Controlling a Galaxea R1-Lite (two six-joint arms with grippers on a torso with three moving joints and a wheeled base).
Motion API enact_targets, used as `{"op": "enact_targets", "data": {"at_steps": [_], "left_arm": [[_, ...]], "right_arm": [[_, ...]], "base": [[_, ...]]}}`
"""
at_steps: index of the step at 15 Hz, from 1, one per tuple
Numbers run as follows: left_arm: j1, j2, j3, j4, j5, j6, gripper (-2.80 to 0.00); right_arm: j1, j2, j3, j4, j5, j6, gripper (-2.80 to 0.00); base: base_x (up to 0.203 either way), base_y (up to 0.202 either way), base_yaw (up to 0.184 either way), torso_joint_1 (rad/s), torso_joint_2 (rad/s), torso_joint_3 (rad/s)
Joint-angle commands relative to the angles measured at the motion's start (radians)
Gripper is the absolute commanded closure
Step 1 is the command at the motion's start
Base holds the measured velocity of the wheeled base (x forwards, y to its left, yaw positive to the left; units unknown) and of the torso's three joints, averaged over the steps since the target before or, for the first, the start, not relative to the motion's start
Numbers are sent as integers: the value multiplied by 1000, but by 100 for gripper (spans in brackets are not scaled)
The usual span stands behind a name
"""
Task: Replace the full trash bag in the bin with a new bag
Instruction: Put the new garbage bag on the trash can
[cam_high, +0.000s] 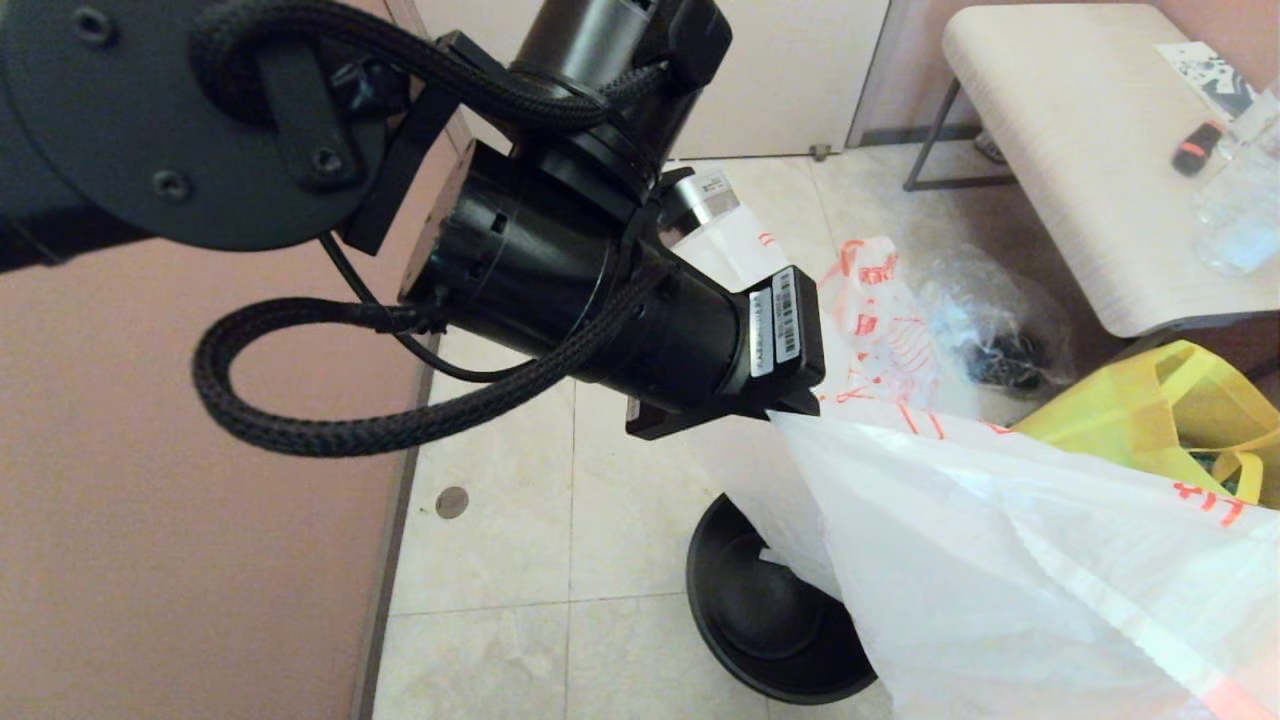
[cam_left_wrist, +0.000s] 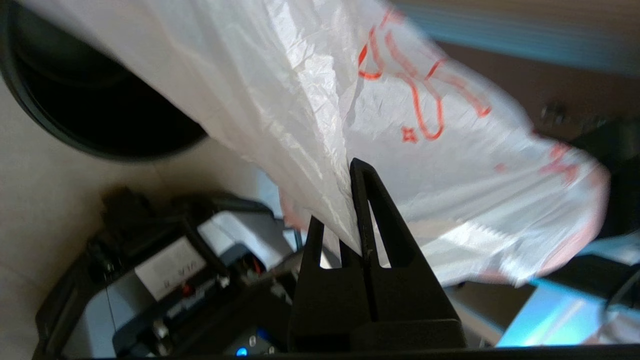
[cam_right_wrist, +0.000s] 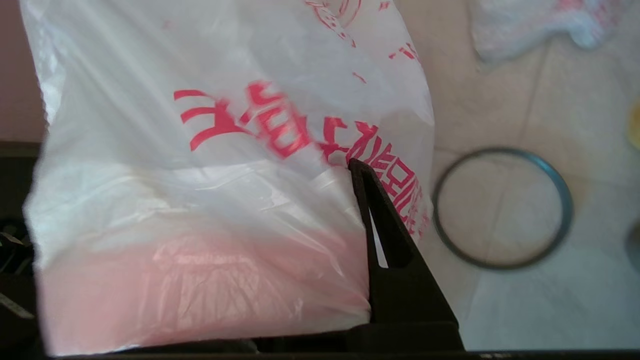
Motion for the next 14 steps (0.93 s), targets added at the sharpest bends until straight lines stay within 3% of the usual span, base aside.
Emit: {"op": "enact_targets", "data": {"at_steps": [1,7,14], "left_arm": [[-18,5,-1,21,0,-4,0],[-27,-20,-4,106,6,-1,0],[-23,-75,-9,147,18,-1,0]], "right_arm": [[-25,-23,-79,119,-2,11,0],[-29,-20,-208,276,4,83,0],[-28,-16,-274,283,10,151,0]], "base": [[0,0,0,0,0,0],[0,0,0,0,0,0],[0,0,0,0,0,0]]}}
